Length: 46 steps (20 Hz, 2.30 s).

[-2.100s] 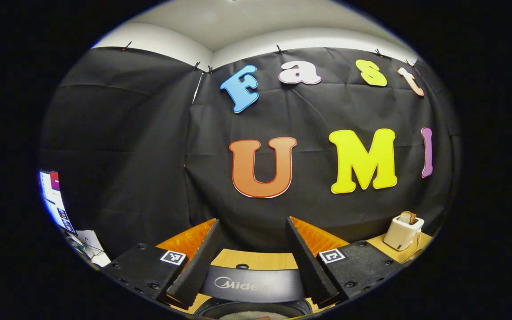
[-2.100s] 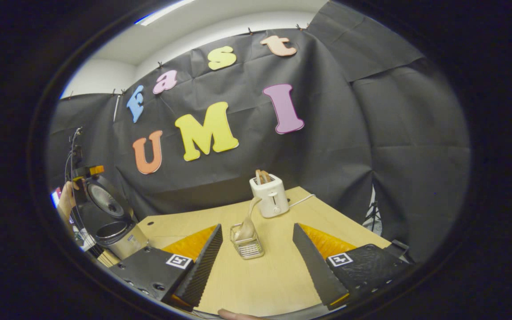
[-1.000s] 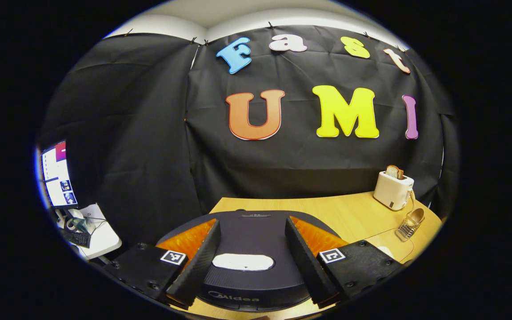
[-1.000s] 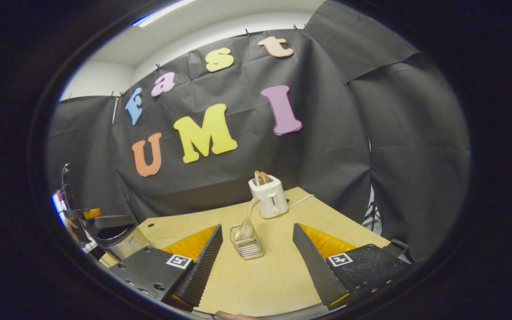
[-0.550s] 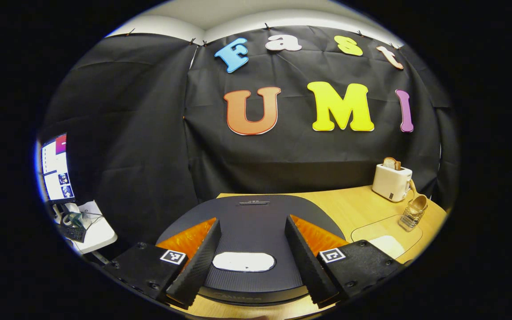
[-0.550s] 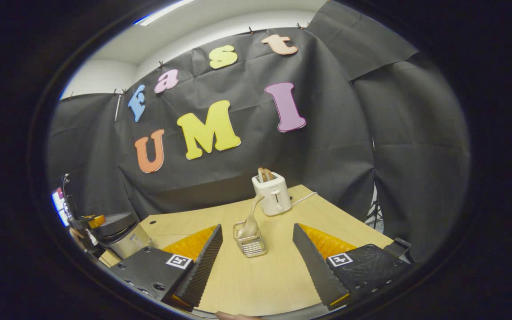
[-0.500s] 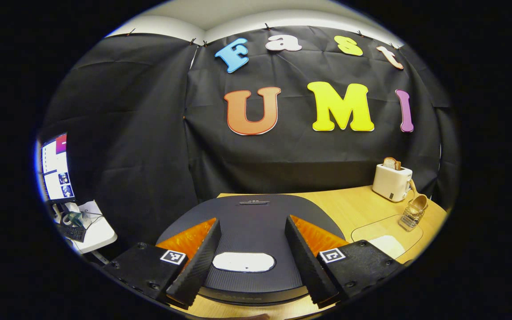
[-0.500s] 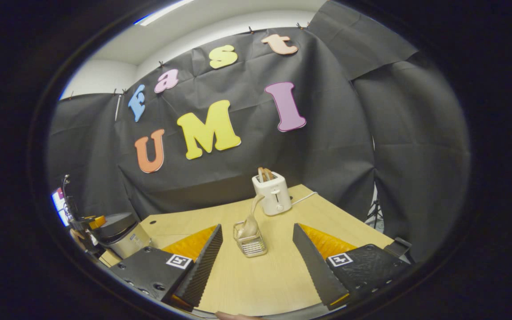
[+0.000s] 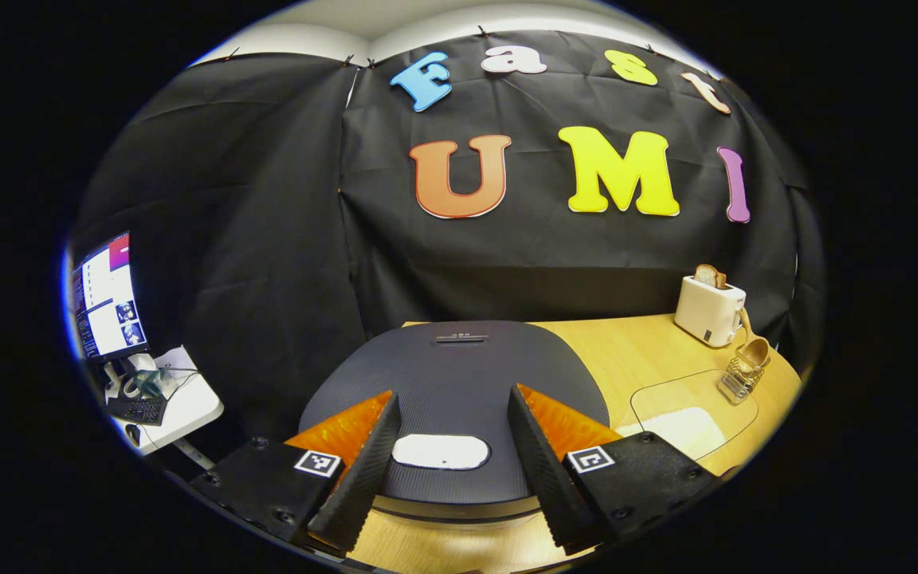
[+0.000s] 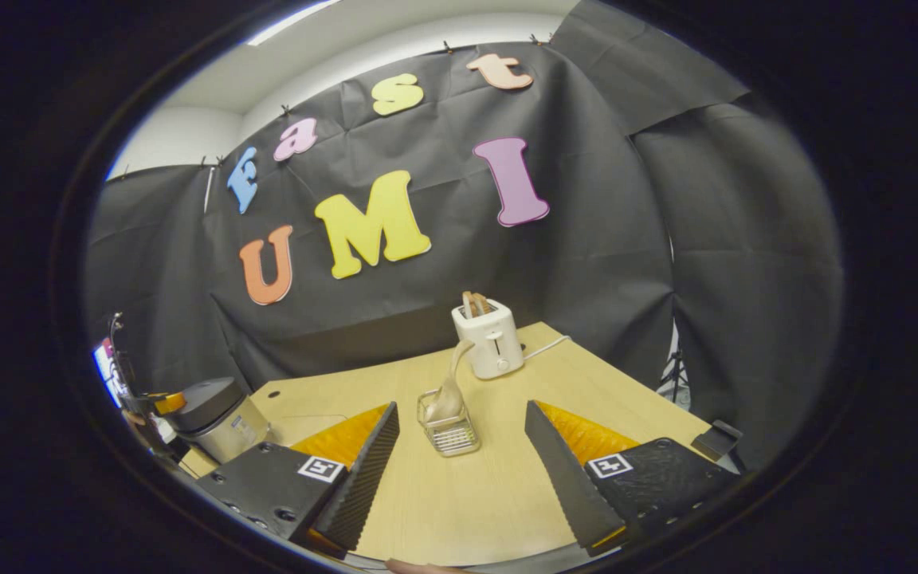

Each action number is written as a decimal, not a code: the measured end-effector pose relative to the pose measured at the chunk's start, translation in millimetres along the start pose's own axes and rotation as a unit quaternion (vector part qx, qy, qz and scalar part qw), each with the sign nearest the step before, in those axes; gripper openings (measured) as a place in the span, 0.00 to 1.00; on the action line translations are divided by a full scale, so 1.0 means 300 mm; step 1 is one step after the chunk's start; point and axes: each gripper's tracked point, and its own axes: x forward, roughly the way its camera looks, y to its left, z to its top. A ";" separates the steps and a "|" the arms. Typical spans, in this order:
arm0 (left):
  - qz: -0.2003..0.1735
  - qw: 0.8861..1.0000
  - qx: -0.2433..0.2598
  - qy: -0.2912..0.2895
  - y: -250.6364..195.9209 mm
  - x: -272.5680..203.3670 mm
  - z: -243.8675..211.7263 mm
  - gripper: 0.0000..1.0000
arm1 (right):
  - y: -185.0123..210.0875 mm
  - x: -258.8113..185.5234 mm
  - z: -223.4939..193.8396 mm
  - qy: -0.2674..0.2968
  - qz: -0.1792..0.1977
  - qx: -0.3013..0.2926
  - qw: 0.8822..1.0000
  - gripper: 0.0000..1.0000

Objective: Close the left gripper, press the button to open the rice cooker; take a wooden spoon from the chopstick holder with the right hand, scoop a spoonful of rice and pour it into the rice cooker, then put the wooden spoon back into the chopstick holder.

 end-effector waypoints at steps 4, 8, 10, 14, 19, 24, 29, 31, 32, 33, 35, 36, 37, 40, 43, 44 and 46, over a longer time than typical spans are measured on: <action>0.011 1.000 -0.002 0.016 0.005 -0.051 -0.015 0.87 | 0.003 0.005 -0.014 0.009 0.004 0.003 1.000 0.95; 0.018 1.000 -0.006 0.003 0.004 -0.087 -0.021 0.87 | 0.008 0.011 -0.018 0.011 0.005 0.002 1.000 0.89; 0.020 1.000 -0.001 -0.012 0.003 -0.098 -0.026 0.86 | 0.008 0.009 -0.022 0.012 0.006 0.001 1.000 0.95; 0.023 0.999 -0.004 -0.031 0.004 -0.117 -0.038 0.82 | 0.010 0.010 -0.025 0.015 0.007 0.002 1.000 0.89; 0.034 0.997 0.004 -0.074 0.005 -0.121 -0.049 0.80 | 0.013 0.013 -0.029 0.017 0.008 0.002 1.000 0.89; 0.058 0.982 0.037 -0.178 0.002 -0.144 -0.020 0.77 | 0.032 0.012 -0.038 0.015 0.006 -0.004 1.000 0.89; 0.098 0.970 0.107 -0.197 -0.010 -0.215 -0.017 0.85 | 0.082 0.005 -0.061 0.013 0.009 -0.025 1.000 0.95; 0.085 0.975 0.079 -0.189 -0.057 -0.248 -0.022 0.86 | 0.106 0.001 -0.070 0.013 0.014 -0.031 0.999 0.95; 0.078 0.977 0.069 -0.186 -0.086 -0.267 -0.014 0.86 | 0.114 -0.003 -0.073 0.012 0.015 -0.035 0.999 0.95; 0.070 0.978 0.062 -0.187 -0.112 -0.291 0.001 0.86 | 0.123 -0.008 -0.075 0.011 0.016 -0.039 0.999 0.95; 0.061 0.979 0.059 -0.186 -0.167 -0.335 0.024 0.86 | 0.151 -0.016 -0.083 0.009 0.022 -0.049 0.999 0.95; 0.055 0.979 0.060 -0.186 -0.198 -0.351 0.031 0.86 | 0.164 -0.024 -0.086 0.008 0.027 -0.052 0.998 0.95; 0.044 0.980 0.062 -0.185 -0.238 -0.366 0.039 0.86 | 0.177 -0.031 -0.085 0.005 0.031 -0.056 0.998 0.95; 0.008 0.980 0.067 -0.186 -0.363 -0.410 0.060 0.86 | 0.195 -0.053 -0.071 -0.011 0.033 -0.070 0.997 0.95; -0.025 0.980 0.070 -0.183 -0.488 -0.429 0.071 0.86 | 0.215 -0.076 -0.061 -0.028 0.032 -0.085 0.995 0.89; -0.041 0.980 0.066 -0.183 -0.535 -0.434 0.073 0.86 | 0.227 -0.079 -0.066 -0.032 0.033 -0.093 0.995 0.89; -0.077 0.979 0.059 -0.180 -0.632 -0.439 0.078 0.86 | 0.239 -0.082 -0.073 -0.039 0.030 -0.109 0.993 0.95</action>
